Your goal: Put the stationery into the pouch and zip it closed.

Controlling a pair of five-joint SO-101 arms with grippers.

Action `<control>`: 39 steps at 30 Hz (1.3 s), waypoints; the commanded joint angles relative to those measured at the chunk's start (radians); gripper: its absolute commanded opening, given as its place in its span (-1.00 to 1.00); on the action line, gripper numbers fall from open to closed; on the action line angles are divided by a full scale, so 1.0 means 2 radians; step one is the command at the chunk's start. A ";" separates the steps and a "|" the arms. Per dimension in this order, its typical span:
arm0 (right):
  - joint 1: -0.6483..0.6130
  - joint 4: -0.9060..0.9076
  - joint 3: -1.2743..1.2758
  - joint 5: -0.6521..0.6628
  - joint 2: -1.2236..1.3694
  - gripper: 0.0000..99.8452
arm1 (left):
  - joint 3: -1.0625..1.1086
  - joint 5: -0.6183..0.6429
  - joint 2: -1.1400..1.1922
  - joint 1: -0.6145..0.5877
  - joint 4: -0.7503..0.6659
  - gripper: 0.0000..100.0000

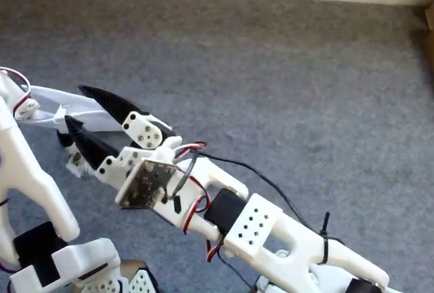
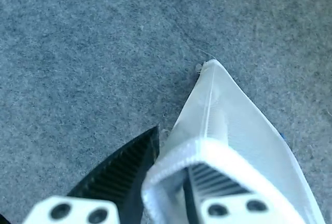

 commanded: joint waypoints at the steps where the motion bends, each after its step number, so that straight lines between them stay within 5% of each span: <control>1: 0.036 0.072 -0.051 -0.053 -0.024 -0.71 | -0.003 0.007 -0.003 -0.009 0.003 -0.85; 6: 0.077 0.224 -0.109 -0.172 -0.023 -0.71 | -0.003 0.007 -0.003 -0.008 0.003 -0.85; 11: 0.112 0.283 -0.109 -0.227 -0.020 -0.71 | -0.003 0.007 -0.003 -0.005 0.002 -0.85; 17: 0.146 0.288 -0.036 -0.305 -0.018 -0.71 | -0.002 0.008 -0.003 -0.005 0.002 -0.85; 26: 0.142 0.287 0.010 -0.311 -0.010 -0.71 | -0.002 0.008 -0.003 -0.005 0.002 -0.85; 39: 0.122 0.288 -0.086 -0.397 0.221 -0.71 | -0.015 0.058 -0.004 -0.053 0.002 -0.85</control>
